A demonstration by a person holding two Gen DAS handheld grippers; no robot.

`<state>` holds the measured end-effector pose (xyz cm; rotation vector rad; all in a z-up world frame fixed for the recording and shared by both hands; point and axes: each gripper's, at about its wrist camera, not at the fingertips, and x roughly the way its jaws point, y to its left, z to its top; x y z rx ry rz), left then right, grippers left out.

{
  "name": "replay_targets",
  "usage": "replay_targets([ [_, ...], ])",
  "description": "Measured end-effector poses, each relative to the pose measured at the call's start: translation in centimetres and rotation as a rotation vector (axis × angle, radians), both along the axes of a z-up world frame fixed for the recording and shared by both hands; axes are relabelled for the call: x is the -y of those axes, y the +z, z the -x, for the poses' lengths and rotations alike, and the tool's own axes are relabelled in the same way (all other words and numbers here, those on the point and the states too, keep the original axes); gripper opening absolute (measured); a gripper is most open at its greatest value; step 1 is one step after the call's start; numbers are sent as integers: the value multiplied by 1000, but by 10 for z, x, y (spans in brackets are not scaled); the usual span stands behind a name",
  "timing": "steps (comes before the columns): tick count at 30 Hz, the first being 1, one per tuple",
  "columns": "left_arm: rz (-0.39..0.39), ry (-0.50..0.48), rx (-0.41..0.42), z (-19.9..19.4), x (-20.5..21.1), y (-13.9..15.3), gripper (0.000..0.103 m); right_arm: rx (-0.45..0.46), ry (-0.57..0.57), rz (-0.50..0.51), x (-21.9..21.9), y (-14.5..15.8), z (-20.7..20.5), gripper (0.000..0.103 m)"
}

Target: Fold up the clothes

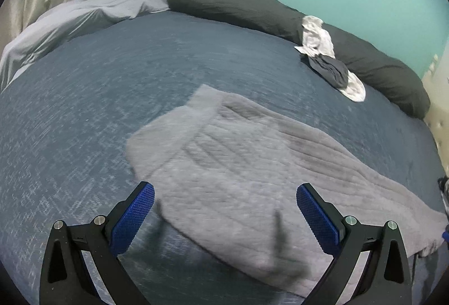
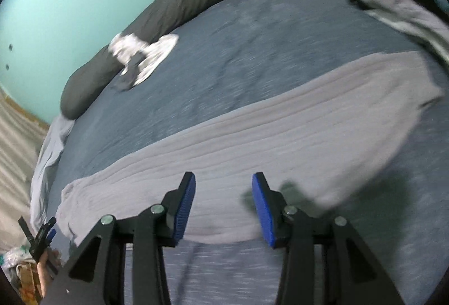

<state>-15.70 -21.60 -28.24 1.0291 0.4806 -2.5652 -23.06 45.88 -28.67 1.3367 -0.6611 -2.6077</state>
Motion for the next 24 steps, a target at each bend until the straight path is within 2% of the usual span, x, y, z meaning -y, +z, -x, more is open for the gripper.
replay_targets([
  [6, 29, -45, 16, 18, -28, -1, 103, 9, -70, -2, -46, 1, -6, 43],
  [11, 42, -79, 32, 28, -45, -5, 103, 48, -139, 4, -70, -15, -5, 43],
  [12, 45, -83, 32, 30, -48, -5, 103, 59, -181, 17, -79, -19, -4, 44],
  [14, 49, -90, 31, 33, -53, -4, 103, 80, -258, 26, -96, -26, -4, 54],
  [19, 51, -104, 36, 40, -61, -7, 103, 122, -399, 87, -135, -43, -4, 56],
  [24, 58, -114, 45, 45, -65, -9, 103, 76, -465, 170, -163, -52, 1, 57],
])
